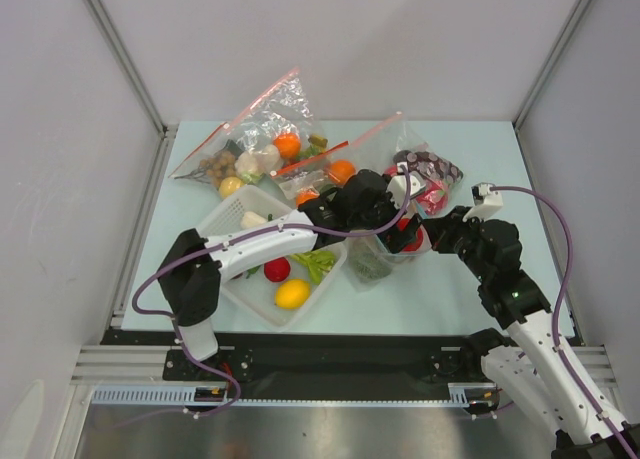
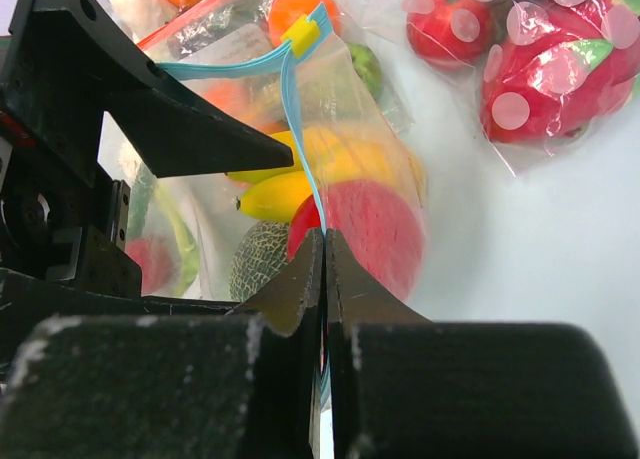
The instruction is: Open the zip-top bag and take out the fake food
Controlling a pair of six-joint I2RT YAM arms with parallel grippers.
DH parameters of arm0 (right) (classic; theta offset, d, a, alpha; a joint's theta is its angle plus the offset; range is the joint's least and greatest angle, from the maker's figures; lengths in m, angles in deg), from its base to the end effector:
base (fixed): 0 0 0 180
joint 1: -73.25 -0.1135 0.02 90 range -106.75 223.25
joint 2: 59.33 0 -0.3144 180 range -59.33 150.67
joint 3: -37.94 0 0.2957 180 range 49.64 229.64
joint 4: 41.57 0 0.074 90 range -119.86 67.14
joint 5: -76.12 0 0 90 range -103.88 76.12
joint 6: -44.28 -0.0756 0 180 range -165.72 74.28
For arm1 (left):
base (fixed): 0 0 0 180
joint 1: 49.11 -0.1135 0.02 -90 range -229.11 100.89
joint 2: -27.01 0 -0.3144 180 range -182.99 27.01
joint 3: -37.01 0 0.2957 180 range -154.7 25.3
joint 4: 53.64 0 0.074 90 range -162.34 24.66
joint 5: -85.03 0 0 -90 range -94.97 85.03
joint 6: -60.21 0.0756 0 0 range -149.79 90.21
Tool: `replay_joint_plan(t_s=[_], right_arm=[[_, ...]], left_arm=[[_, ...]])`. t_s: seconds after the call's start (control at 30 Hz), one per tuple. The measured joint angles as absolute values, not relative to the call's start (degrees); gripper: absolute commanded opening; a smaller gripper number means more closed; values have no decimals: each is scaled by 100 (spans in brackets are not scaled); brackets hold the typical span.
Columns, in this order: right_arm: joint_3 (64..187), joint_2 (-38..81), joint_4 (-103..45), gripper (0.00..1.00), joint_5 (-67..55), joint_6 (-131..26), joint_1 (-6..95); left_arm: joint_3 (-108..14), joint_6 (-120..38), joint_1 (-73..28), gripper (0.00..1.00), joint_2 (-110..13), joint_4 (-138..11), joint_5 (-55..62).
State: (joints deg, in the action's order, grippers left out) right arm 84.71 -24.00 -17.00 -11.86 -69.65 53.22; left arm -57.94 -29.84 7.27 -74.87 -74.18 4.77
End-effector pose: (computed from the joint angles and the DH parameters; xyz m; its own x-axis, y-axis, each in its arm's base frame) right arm 0.1860 0.0707 0.3200 -0.3470 0.3050 -0.8869 -0.2558 0.8790 0.4023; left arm 0.2717 -0.4318 0.3170 -0.2562 0.3838 -0.8872 0.9036 0.4210 -0.0788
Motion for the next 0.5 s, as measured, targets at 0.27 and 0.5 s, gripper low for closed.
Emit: replay_joint_plan(t_s=[0.27,0.5], right_arm=[[8471,-2398,-1700,0,-1186,-6965,5322],[8471,-2398,-1698,0,-1186,-6967,5322]], left_arm=[[-5794,-2984,741,97,-7537,-7499,520],[-5794,-2982,828,97,-7730,-7536,527]])
